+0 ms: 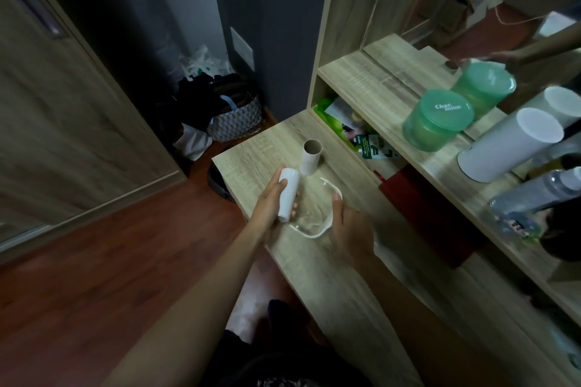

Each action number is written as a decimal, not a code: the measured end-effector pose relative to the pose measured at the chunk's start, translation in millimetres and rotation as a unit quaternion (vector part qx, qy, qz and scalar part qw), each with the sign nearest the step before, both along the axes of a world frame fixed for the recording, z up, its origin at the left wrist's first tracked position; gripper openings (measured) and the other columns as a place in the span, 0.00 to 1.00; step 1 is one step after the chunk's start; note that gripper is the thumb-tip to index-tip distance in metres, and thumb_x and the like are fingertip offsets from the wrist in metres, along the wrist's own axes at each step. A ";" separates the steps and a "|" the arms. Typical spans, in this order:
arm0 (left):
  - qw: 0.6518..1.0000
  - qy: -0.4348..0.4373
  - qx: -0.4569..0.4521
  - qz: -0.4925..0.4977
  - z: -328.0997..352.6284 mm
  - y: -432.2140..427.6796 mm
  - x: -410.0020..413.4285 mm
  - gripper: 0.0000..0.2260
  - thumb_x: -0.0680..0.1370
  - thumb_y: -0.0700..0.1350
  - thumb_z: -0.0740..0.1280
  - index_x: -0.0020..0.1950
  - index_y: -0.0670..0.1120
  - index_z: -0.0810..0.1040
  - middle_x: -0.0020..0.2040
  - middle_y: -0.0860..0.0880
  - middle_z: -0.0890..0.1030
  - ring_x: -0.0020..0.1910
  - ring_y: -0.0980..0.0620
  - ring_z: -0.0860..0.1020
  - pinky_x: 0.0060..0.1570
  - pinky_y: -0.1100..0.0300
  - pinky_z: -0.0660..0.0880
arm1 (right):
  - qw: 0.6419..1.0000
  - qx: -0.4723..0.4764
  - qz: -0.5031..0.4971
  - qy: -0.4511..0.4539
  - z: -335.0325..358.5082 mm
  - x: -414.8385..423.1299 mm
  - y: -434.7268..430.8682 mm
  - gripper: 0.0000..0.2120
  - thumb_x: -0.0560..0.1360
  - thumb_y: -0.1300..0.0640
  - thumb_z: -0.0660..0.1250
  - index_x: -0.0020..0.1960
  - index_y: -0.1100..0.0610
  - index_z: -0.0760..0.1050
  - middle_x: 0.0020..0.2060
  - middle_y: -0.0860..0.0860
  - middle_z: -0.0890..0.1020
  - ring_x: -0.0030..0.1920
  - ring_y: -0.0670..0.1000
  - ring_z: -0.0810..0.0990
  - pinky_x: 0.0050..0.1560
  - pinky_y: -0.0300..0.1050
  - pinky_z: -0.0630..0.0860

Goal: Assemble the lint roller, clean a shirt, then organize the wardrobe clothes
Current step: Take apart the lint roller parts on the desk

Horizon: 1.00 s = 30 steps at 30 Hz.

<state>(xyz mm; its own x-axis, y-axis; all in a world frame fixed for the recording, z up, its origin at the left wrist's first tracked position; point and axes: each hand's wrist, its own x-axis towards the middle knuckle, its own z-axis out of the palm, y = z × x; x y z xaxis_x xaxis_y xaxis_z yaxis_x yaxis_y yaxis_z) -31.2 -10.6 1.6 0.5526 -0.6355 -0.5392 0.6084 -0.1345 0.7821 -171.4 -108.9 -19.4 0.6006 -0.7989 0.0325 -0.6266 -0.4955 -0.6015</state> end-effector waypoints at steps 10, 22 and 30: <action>0.997 -0.049 0.041 0.037 -5.5 9.2 4.2 0.18 0.80 0.48 0.66 0.70 0.56 0.72 0.49 0.42 0.82 0.33 0.50 0.78 0.28 0.61 0.75 | 0.993 0.018 -0.039 0.106 -4.7 4.2 -18.8 0.27 0.83 0.48 0.48 0.37 0.61 0.74 0.30 0.56 0.77 0.33 0.54 0.78 0.37 0.42 0.67; 0.996 -0.065 0.063 0.023 -2.4 13.5 4.7 0.08 0.79 0.41 0.63 0.57 0.41 0.72 0.40 0.41 0.79 0.28 0.50 0.77 0.28 0.61 0.74 | 0.994 0.001 -0.045 0.097 -22.7 2.5 -29.5 0.19 0.80 0.46 0.56 0.43 0.60 0.75 0.37 0.54 0.77 0.41 0.56 0.79 0.42 0.48 0.73; 0.989 -0.131 0.053 0.049 -1.1 19.4 12.5 0.13 0.76 0.44 0.72 0.56 0.41 0.75 0.43 0.45 0.81 0.29 0.56 0.79 0.29 0.64 0.74 | 0.997 0.007 -0.019 -0.081 12.0 17.8 -23.3 0.15 0.77 0.46 0.58 0.55 0.56 0.75 0.49 0.50 0.79 0.49 0.49 0.76 0.53 0.47 0.73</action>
<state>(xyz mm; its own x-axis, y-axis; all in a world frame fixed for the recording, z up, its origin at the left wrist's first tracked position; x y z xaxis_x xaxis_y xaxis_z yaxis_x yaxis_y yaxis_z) -18.7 8.8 0.5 0.7378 -0.5194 -0.4312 0.4019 -0.1753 0.8988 -153.6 -132.2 -7.4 0.5582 -0.8215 0.1162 -0.5384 -0.4652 -0.7027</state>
